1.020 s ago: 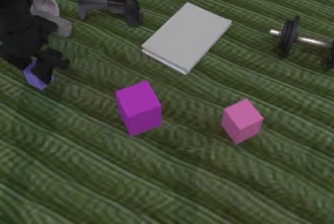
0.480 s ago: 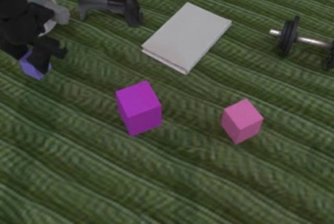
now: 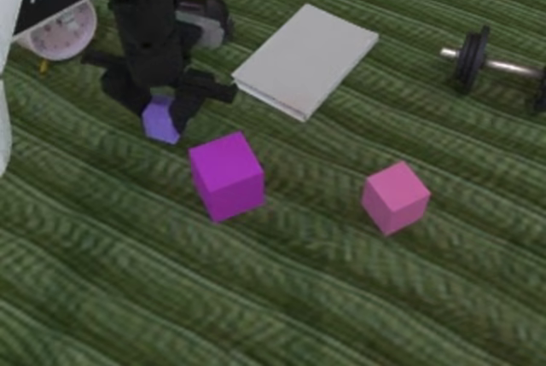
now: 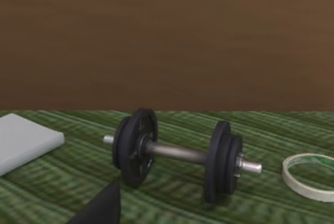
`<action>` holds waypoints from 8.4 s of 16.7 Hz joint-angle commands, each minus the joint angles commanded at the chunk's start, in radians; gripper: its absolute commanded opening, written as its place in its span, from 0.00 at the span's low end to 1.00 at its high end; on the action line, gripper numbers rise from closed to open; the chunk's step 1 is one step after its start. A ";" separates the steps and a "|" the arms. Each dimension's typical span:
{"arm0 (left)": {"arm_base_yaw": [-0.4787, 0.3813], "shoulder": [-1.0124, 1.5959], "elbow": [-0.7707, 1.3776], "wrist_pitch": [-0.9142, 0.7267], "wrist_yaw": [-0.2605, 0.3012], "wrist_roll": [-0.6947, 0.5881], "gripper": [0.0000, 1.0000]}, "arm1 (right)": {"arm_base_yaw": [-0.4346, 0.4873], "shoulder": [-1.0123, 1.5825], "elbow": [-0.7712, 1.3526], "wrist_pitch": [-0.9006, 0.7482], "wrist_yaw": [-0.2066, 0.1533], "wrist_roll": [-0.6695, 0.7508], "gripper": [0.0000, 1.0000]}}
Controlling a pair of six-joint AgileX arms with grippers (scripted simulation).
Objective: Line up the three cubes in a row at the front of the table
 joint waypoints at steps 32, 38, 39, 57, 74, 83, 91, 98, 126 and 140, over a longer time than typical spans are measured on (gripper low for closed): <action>-0.660 0.012 -0.172 0.197 -0.031 -1.043 0.00 | 0.000 0.000 0.000 0.000 0.000 0.000 1.00; -0.660 0.012 -0.172 0.197 -0.031 -1.043 0.38 | 0.000 0.000 0.000 0.000 0.000 0.000 1.00; -0.660 0.012 -0.172 0.197 -0.031 -1.043 0.45 | 0.000 0.000 0.000 0.000 0.000 0.000 1.00; -0.660 0.009 -0.155 0.179 -0.031 -1.045 1.00 | 0.000 0.000 0.000 0.000 0.000 0.000 1.00; -0.567 -0.193 -0.130 0.049 -0.041 -1.020 1.00 | 0.045 0.138 0.133 -0.086 -0.005 0.002 1.00; -0.159 -1.055 -0.873 0.490 -0.046 -0.777 1.00 | 0.220 0.888 0.736 -0.518 -0.002 0.003 1.00; 0.196 -1.857 -1.605 0.934 -0.028 -0.358 1.00 | 0.390 1.670 1.338 -0.950 0.003 0.001 1.00; 0.367 -2.261 -1.936 1.206 -0.006 -0.063 1.00 | 0.484 2.072 1.672 -1.152 0.003 0.000 1.00; 0.382 -2.300 -1.962 1.235 -0.004 -0.030 1.00 | 0.495 2.217 1.506 -0.860 0.003 0.003 0.55; 0.382 -2.300 -1.962 1.235 -0.004 -0.030 1.00 | 0.495 2.217 1.506 -0.860 0.003 0.003 0.00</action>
